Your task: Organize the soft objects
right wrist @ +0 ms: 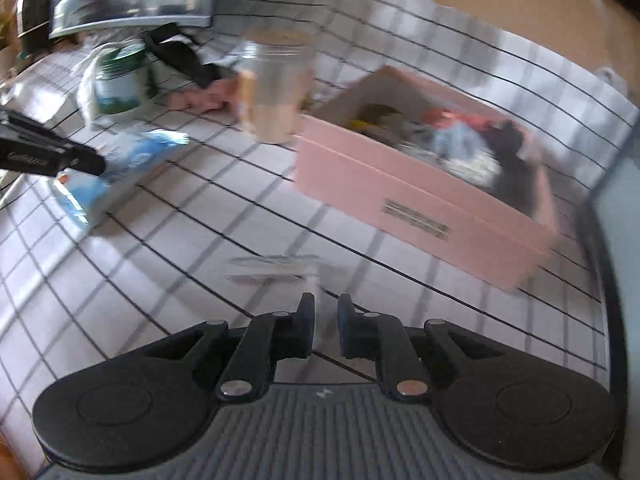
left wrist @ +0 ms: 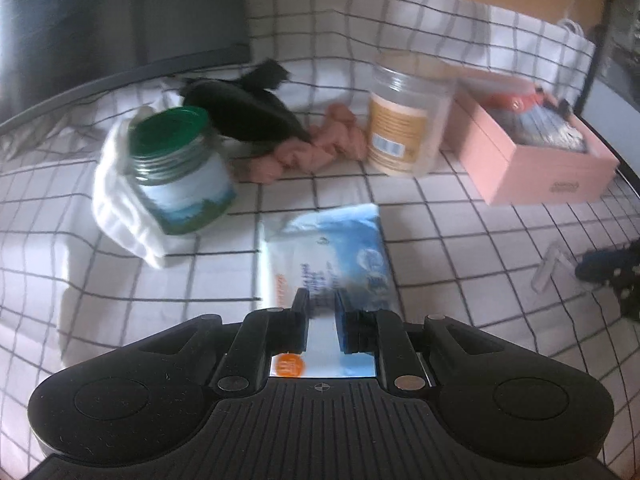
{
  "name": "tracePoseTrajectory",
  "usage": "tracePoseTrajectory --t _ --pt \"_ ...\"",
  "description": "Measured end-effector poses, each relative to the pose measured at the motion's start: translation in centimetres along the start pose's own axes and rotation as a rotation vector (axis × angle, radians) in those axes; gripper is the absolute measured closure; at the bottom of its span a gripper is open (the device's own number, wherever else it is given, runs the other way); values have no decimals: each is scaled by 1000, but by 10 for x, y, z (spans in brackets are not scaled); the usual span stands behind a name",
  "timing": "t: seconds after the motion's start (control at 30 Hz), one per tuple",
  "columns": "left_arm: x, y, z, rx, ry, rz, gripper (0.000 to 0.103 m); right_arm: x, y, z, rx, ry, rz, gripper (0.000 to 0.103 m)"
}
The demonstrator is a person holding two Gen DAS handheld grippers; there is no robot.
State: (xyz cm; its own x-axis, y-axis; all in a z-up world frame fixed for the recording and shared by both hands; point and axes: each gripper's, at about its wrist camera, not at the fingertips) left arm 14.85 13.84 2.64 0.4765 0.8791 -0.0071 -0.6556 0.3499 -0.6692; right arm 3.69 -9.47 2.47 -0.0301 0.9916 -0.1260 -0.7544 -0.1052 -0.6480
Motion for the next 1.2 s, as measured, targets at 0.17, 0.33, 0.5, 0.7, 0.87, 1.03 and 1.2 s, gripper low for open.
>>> tracePoseTrajectory --t 0.17,0.33,0.5,0.7,0.87,1.03,1.2 --pt "-14 -4 -3 18 55 -44 86 -14 9 -1 -41 37 -90 54" --pt "-32 -5 -6 32 87 -141 64 -21 17 -6 -94 59 -163 38" --pt "-44 -4 -9 53 101 -186 44 -24 29 -8 -149 58 -226 27" --pt "-39 -4 -8 51 96 -166 43 -29 31 -10 -149 46 -263 22" --pt "-22 -4 -12 51 -4 -136 43 -30 31 -11 -150 46 -264 21" --pt "-20 -5 -14 51 42 -115 28 -25 29 -13 -137 54 -235 16" --pt "-13 -6 -16 25 60 -64 24 -26 30 -13 -138 50 -236 15"
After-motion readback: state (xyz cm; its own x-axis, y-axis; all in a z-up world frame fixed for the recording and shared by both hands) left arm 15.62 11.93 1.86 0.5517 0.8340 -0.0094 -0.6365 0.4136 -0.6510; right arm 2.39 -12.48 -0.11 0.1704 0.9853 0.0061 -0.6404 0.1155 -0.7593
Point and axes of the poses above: each gripper's, at about its wrist camera, not at the fingertips, and z roughly against the way its jaws point, x to its left, y to its underside, and after that the axes turned 1 degree about -x, right-handed
